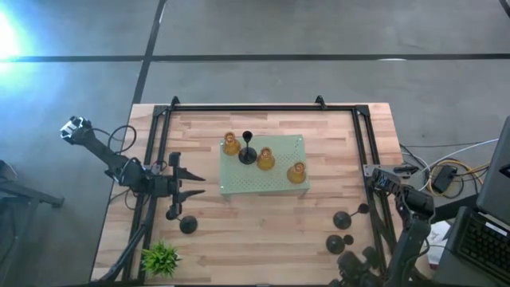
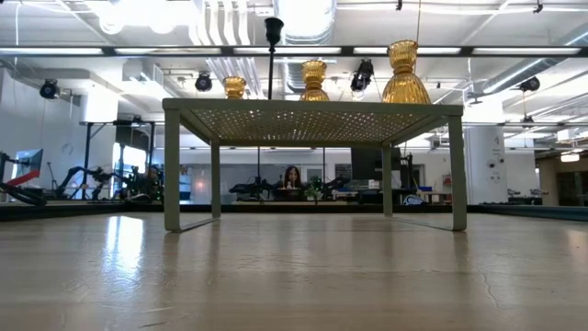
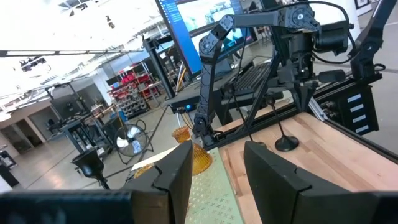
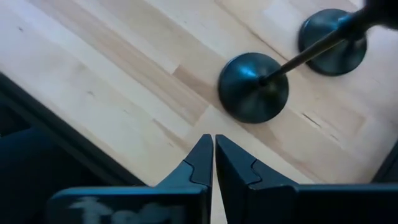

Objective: Pick & Place candle stick holders
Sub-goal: Put the black candle holder on the shelf

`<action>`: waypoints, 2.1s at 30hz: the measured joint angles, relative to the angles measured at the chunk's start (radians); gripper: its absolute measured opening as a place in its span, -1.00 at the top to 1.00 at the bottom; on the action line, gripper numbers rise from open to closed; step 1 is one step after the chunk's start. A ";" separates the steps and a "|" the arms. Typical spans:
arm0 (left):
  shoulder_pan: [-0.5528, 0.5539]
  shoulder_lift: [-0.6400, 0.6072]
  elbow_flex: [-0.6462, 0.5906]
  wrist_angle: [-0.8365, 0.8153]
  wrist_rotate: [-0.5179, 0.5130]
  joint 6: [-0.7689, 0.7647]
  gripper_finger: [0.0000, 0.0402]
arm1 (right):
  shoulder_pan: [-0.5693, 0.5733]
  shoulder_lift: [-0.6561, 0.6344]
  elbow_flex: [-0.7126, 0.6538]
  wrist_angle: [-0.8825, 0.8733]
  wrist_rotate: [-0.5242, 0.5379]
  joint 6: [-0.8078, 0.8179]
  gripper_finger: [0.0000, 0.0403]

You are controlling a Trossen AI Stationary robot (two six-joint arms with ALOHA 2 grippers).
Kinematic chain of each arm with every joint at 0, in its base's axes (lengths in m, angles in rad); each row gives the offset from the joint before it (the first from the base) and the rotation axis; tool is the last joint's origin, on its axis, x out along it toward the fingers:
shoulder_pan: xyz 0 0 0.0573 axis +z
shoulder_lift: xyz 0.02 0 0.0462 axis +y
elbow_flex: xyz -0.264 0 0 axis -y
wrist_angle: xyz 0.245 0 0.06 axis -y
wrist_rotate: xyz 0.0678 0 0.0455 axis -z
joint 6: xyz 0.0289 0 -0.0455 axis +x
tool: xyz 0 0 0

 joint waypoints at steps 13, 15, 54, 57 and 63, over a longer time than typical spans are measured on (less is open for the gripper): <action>0.000 -0.004 0.000 0.000 0.000 -0.003 0.26 | -0.005 -0.011 -0.092 0.018 0.007 -0.005 0.44; 0.000 -0.007 0.000 0.001 0.000 -0.008 0.26 | 0.002 -0.011 -0.112 0.017 0.007 0.011 0.38; 0.000 -0.010 0.000 0.007 0.000 -0.026 0.26 | -0.018 -0.009 -0.213 -0.050 0.050 0.063 0.46; 0.000 -0.010 0.000 0.007 0.000 -0.027 0.26 | -0.019 -0.009 -0.213 -0.057 0.050 0.063 0.40; 0.000 -0.010 0.000 0.007 0.000 -0.028 0.26 | -0.035 -0.009 -0.213 -0.065 0.114 0.062 0.28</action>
